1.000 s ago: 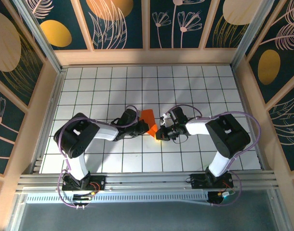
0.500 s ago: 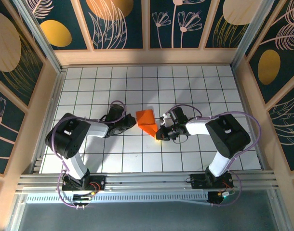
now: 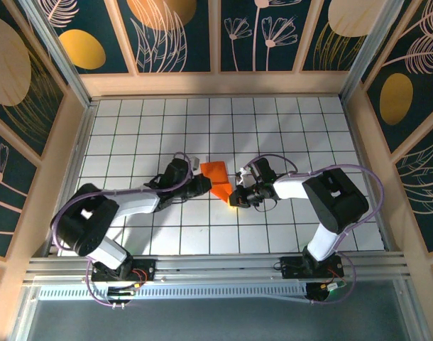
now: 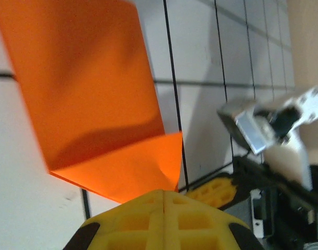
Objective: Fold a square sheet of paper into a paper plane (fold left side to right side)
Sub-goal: Third fold the triangle at the center of the table.
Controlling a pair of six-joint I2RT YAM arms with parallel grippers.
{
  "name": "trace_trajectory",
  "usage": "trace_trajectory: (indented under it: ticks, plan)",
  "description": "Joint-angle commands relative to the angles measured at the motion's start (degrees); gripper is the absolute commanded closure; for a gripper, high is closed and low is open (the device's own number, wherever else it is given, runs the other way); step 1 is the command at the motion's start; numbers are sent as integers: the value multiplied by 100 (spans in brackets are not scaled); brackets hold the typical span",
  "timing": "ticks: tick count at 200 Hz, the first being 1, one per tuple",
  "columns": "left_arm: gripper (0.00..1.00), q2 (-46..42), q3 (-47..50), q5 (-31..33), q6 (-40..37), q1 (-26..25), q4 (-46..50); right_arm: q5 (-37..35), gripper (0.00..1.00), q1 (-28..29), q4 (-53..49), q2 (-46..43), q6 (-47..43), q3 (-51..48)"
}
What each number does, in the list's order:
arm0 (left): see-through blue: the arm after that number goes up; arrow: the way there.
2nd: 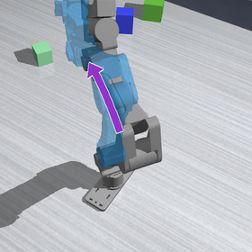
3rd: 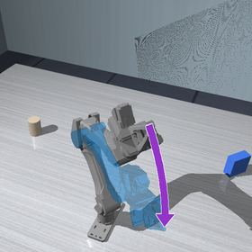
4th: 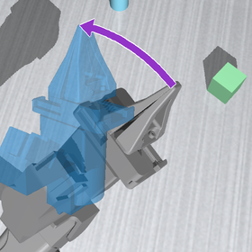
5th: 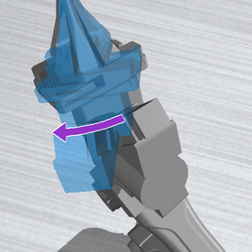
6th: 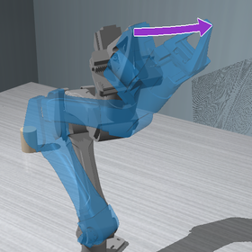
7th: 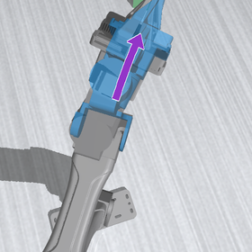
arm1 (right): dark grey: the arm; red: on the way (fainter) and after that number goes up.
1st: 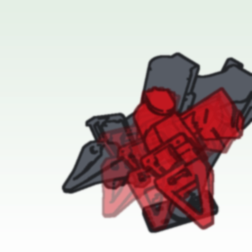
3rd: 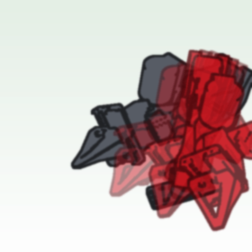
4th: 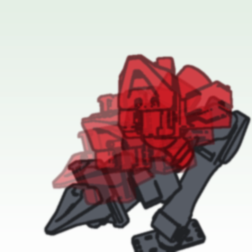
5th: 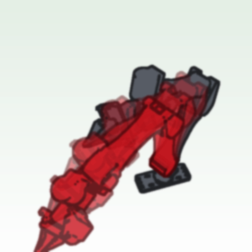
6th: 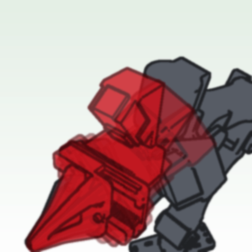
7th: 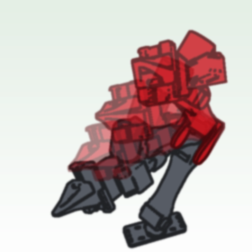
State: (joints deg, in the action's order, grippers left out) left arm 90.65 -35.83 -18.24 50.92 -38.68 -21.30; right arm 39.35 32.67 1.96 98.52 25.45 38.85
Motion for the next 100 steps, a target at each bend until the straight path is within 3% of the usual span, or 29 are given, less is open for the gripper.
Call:
trace_trajectory:
  ticks: [1,55,100]
  plan:
    - [100,420,-310,-230,61,-137,-238,-1018,100,43,-774,491,-129,-326]
    - [100,1177,-870,-38,-435,-193,448,-1000,100,55,-790,457,-134,-334]
    - [100,1375,-577,-68,-302,-193,316,-898,100,56,-780,406,-102,-292]
